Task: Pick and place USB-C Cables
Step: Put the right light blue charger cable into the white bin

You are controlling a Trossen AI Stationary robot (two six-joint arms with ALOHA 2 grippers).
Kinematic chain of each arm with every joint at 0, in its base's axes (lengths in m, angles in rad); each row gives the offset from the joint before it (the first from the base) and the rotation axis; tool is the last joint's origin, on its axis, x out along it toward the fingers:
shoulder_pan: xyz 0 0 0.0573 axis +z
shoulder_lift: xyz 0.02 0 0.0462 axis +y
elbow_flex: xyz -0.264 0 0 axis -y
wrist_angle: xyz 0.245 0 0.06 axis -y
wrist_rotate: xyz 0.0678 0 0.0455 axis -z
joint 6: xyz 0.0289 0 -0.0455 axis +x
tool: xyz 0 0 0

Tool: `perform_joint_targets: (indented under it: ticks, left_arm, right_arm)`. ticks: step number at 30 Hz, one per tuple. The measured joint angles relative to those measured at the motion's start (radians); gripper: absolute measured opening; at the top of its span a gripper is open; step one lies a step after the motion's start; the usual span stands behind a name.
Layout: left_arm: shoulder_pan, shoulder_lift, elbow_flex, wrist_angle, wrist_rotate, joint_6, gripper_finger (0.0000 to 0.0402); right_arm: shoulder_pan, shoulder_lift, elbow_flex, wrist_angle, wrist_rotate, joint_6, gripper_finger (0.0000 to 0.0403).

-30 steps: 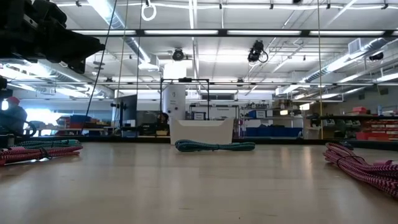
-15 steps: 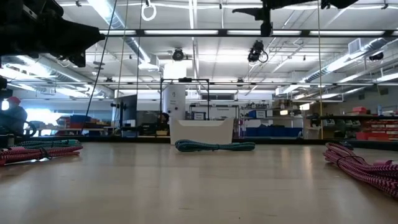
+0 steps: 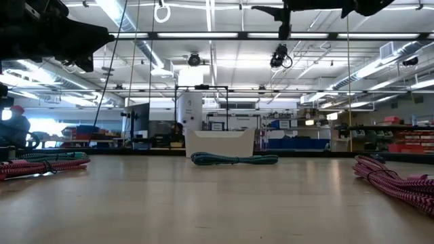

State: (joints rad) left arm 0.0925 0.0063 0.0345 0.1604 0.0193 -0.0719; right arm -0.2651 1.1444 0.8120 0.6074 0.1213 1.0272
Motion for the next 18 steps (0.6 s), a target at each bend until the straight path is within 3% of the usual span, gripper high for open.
perform_joint_targets:
  ticks: [9,13,18]
  left_arm:
    - [0.0,0.0,0.0,0.001,0.0,-0.021,0.0086]
    - [0.0,0.0,0.0,0.001,0.0,-0.022,0.0089]
    - [0.0,0.0,0.0,0.001,0.0,-0.047,0.0083]
  right_arm:
    - [0.004,-0.043,0.0,0.121,-0.156,-0.237,0.0158]
    - [-0.047,-0.053,0.0,0.129,-0.151,-0.284,0.0158]
    - [-0.103,-0.042,0.0,0.139,-0.061,-0.302,0.0158]
